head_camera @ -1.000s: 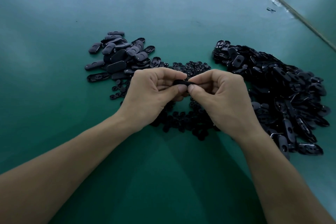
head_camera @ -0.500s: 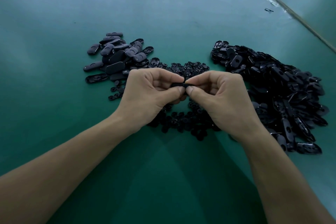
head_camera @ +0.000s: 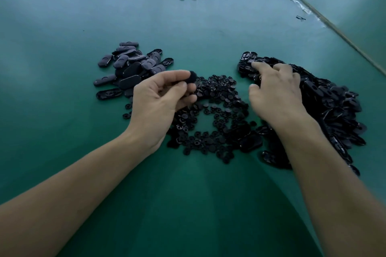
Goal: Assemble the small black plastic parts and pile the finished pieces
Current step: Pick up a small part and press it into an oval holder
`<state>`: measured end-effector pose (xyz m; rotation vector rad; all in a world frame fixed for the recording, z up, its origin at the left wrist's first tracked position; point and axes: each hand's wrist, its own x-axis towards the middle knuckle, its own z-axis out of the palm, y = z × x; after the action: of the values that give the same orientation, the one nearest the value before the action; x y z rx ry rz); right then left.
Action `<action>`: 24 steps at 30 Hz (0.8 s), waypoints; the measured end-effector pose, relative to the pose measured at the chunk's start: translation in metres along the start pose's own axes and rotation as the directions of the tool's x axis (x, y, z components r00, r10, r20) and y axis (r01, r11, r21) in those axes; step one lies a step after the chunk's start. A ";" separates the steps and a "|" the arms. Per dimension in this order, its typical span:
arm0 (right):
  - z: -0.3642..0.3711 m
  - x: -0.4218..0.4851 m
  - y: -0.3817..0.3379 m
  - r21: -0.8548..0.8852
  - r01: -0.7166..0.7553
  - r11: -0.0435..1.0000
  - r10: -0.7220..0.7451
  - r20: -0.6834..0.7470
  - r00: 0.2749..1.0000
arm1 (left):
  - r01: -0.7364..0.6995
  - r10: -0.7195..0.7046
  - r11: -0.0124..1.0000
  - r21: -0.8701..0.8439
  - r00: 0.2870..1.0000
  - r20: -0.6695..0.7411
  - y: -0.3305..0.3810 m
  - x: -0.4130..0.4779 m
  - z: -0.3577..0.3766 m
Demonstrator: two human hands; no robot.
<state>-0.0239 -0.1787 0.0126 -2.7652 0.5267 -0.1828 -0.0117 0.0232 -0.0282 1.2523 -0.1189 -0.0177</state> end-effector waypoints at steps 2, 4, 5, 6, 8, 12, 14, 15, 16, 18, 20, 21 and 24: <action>0.000 0.008 0.001 -0.106 -0.053 0.993 0.057 0.038 0.998 | 0.028 -0.029 0.999 -0.017 0.998 -0.050 0.001 0.001 0.000; 0.001 0.011 0.002 -0.201 -0.069 0.977 0.083 0.061 0.995 | 0.046 -0.045 0.999 0.005 0.995 -0.093 0.003 0.002 -0.001; 0.003 0.012 0.002 -0.238 -0.061 0.969 0.075 0.050 0.996 | 0.052 -0.050 0.999 0.010 0.992 -0.113 0.003 0.003 -0.001; 0.004 0.012 0.003 -0.261 -0.046 0.964 0.054 0.023 0.998 | 0.054 -0.053 0.999 0.004 0.990 -0.129 0.004 0.003 -0.001; 0.007 0.011 0.004 -0.261 -0.014 0.965 0.003 -0.042 0.999 | 0.051 -0.054 0.998 -0.021 0.987 -0.152 0.005 0.005 -0.002; 0.009 0.011 0.008 -0.162 0.034 0.986 -0.054 -0.115 0.992 | 0.063 -0.068 0.997 -0.041 0.988 -0.140 0.004 0.007 -0.002; 0.010 0.011 0.009 -0.117 0.047 0.992 -0.065 -0.149 0.987 | 0.055 -0.058 0.998 -0.026 0.989 -0.133 0.002 0.007 -0.003; 0.010 0.011 0.009 -0.109 0.052 0.993 -0.070 -0.172 0.983 | 0.045 -0.047 0.999 -0.016 0.991 -0.129 0.002 0.007 -0.003; 0.010 0.011 0.009 -0.108 0.057 0.993 -0.078 -0.203 0.976 | 0.034 -0.035 0.999 -0.009 0.992 -0.124 0.001 0.007 -0.003; 0.009 0.011 0.009 -0.102 0.063 0.993 -0.090 -0.286 0.954 | 0.007 -0.007 1.000 0.001 0.993 -0.118 0.001 0.006 -0.003; 0.007 0.011 0.010 -0.082 0.062 0.995 -0.087 -0.348 0.933 | -0.024 0.026 1.000 0.021 0.993 -0.119 0.000 0.006 -0.003; 0.006 0.011 0.010 -0.067 0.061 0.996 -0.081 -0.361 0.929 | -0.035 0.038 0.999 0.026 0.992 -0.121 -0.001 0.006 -0.003; 0.005 0.009 0.011 -0.024 0.065 0.998 -0.069 -0.369 0.927 | -0.062 0.065 0.998 0.033 0.990 -0.129 -0.002 0.006 -0.003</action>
<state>-0.0179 -0.1906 0.0050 -2.7706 0.5224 -0.7305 -0.0056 0.0252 -0.0308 1.2749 -0.0464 0.1209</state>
